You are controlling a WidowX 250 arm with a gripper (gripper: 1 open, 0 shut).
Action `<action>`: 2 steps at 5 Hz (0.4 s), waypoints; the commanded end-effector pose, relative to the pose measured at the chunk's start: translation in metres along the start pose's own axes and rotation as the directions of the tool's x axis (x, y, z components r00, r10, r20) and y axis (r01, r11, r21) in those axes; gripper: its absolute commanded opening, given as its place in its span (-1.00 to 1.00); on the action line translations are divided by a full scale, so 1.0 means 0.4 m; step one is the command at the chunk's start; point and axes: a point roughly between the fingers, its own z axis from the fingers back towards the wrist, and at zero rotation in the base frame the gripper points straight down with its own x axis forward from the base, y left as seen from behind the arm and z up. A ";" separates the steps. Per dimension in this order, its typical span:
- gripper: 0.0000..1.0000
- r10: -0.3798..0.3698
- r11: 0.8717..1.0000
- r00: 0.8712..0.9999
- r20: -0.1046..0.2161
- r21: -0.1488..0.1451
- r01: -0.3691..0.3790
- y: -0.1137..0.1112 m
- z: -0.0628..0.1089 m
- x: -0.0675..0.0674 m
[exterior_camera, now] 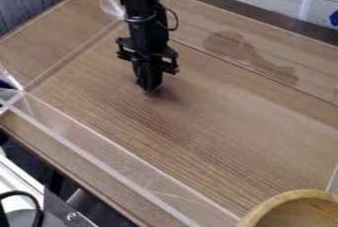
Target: Remove the green block from inside the brown bowl and put it on the table
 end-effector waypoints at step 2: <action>-1.00 -0.002 1.000 0.998 0.056 0.009 0.002 0.000 0.041 0.030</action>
